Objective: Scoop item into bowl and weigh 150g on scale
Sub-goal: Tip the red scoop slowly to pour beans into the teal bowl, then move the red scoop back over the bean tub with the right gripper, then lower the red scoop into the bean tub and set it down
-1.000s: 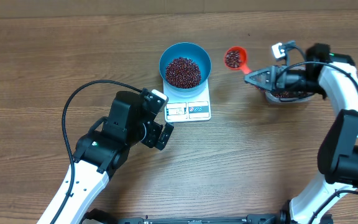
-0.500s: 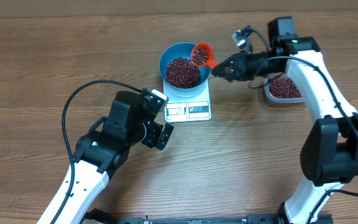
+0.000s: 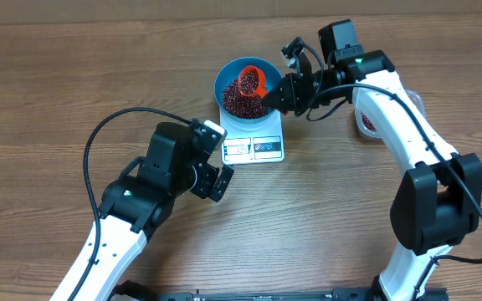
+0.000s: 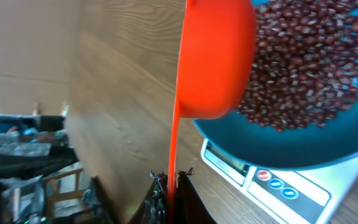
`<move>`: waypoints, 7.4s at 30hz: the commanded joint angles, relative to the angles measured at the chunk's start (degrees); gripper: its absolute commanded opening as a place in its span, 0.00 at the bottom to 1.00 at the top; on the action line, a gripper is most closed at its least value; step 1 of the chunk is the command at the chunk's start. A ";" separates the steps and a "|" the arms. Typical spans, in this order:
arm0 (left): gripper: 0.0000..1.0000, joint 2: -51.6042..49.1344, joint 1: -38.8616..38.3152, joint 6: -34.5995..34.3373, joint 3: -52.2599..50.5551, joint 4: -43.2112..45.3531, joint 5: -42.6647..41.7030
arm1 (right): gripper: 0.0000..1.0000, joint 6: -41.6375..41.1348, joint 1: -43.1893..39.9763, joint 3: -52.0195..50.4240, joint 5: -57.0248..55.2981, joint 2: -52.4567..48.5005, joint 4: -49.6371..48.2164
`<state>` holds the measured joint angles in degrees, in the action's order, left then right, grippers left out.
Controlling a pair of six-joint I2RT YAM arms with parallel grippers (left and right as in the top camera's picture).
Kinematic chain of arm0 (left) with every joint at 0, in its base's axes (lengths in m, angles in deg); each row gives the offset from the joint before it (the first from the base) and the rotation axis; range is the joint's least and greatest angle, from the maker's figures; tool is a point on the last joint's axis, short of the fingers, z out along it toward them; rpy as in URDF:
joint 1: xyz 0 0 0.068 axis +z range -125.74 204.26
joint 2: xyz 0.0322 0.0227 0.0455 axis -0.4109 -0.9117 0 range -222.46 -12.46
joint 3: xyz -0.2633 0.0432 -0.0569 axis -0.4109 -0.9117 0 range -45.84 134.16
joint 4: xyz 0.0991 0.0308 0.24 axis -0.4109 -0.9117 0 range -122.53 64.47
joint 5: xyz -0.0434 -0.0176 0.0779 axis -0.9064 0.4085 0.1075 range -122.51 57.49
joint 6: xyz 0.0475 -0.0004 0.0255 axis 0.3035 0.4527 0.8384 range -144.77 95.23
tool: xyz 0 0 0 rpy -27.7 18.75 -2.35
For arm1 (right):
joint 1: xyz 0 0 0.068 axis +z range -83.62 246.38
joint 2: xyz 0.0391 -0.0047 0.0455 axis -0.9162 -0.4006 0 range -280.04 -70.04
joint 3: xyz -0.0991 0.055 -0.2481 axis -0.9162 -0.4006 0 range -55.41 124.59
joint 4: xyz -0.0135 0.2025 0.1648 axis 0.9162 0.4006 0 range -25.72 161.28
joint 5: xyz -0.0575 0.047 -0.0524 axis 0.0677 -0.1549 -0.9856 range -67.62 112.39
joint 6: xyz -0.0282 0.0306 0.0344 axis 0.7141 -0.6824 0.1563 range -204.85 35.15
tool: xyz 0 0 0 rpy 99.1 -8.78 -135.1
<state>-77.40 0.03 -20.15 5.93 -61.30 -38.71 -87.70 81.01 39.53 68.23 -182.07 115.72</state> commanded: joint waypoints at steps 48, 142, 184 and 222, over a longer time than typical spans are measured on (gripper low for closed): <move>1.00 -0.31 0.22 -0.37 -0.26 0.00 0.42 | 0.04 3.15 8.63 1.79 -33.42 0.15 -4.76; 1.00 -0.31 0.22 -0.37 -0.26 0.02 0.42 | 0.04 12.33 15.61 1.90 -52.41 7.48 -5.84; 0.99 -0.31 0.22 -0.37 -0.26 0.00 0.42 | 0.04 -6.47 -33.64 0.74 -13.53 29.07 16.55; 0.99 -0.31 0.22 -0.37 -0.26 0.02 0.42 | 0.10 -30.58 -33.79 -28.09 -18.01 25.66 -6.01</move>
<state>-77.40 0.03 -20.15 5.93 -61.32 -38.71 -115.96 47.62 12.12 52.62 -155.58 110.78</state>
